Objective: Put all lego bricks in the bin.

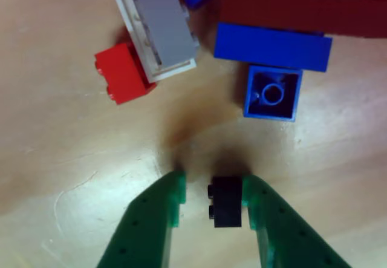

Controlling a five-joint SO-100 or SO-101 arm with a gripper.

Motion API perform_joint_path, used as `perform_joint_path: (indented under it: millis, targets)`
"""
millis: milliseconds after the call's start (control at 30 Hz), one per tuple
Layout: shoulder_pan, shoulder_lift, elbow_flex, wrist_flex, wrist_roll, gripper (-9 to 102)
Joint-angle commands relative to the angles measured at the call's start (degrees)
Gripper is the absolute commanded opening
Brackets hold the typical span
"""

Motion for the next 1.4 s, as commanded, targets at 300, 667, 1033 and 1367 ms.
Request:
perform_joint_path:
  millis: [300,667,1033,1367]
  targets:
    - [1.49,5.45,0.18,1.41,-0.44,0]
    - [-24.26,42.63,-20.57,26.46,13.8,0]
    - [-54.4,13.45,-27.16,31.9,33.75,8]
    - [-43.24,18.11,-31.29,31.73,37.35,30]
